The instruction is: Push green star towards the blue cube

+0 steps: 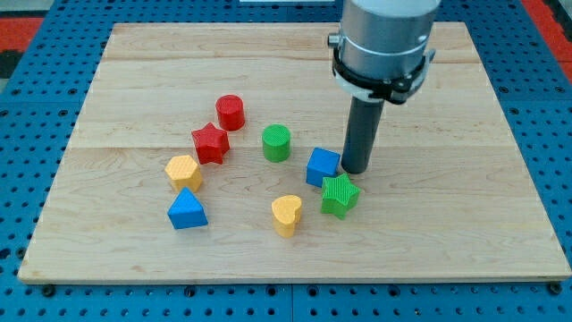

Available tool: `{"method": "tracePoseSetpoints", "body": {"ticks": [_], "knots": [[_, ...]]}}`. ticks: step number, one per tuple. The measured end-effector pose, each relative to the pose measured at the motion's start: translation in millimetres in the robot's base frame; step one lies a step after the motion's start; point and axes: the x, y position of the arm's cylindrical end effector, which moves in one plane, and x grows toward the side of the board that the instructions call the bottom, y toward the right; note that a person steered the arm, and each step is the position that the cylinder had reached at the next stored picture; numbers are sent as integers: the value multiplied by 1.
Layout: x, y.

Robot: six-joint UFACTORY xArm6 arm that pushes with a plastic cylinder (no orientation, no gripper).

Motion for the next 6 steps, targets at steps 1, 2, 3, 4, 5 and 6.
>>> {"method": "tracePoseSetpoints", "body": {"ticks": [1, 2, 3, 4, 5, 6], "knots": [[-9, -17], [-65, -26], [-53, 6], [40, 92], [145, 116], [110, 39]]}}
